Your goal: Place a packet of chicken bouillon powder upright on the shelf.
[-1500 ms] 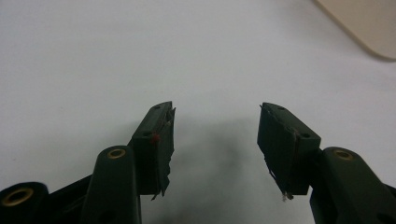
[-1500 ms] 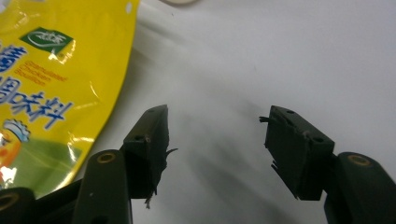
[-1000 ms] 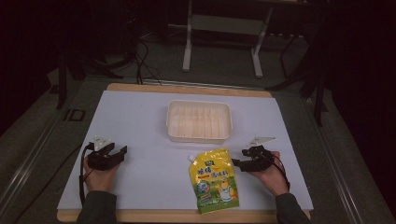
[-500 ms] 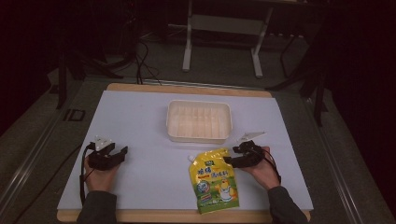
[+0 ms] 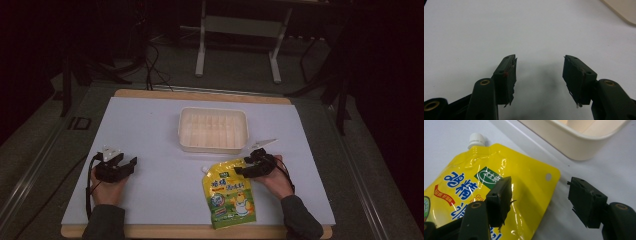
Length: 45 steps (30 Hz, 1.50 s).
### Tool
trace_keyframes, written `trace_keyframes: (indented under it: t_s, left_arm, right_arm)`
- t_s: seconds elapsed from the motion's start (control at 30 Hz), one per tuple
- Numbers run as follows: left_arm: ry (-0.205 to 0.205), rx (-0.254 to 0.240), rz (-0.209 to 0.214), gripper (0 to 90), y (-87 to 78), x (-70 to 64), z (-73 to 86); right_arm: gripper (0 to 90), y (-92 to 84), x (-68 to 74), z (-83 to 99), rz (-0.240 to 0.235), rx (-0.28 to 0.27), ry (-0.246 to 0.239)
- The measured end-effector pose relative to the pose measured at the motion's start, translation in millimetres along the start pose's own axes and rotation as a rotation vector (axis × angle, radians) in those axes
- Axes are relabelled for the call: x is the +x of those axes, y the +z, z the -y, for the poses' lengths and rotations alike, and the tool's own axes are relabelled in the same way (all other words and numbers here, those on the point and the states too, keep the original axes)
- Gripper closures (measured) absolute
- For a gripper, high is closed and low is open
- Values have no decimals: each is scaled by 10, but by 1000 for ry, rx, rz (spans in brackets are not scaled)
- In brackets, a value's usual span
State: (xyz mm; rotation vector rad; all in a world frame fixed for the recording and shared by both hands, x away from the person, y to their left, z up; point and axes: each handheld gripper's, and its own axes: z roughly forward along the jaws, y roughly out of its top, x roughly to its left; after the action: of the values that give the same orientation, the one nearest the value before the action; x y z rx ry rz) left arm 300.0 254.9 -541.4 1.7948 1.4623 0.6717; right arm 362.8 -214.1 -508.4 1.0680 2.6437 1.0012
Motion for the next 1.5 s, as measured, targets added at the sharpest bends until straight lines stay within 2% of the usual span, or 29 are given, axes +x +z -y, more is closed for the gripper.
trace_keyframes:
  t_s: [0.6,0.77,0.97,1.03,1.1,1.2,1.33,1.5]
  left_arm:
    - [6,0,-1,437,-1,-6,0]
    - [10,1,-3,436,0,-8,0]
    - [12,0,-5,436,0,-10,0]
    - [11,1,-5,435,0,-10,0]
    - [12,1,-7,435,1,-11,-1]
    - [14,2,-7,435,0,-12,-1]
    - [12,0,-5,433,0,-10,-1]
    - [13,0,-7,433,0,-11,-1]
  right_arm:
    - [386,130,55,22,-129,31,-12]
    - [445,67,44,22,-214,9,-2]
    - [465,124,55,41,-229,83,-16]
    - [511,122,43,45,-252,78,-2]
    - [540,124,56,50,-273,92,-7]
    - [646,127,64,39,-262,107,-7]
    - [872,101,58,19,-224,106,-14]
    - [897,29,79,8,-214,79,-34]
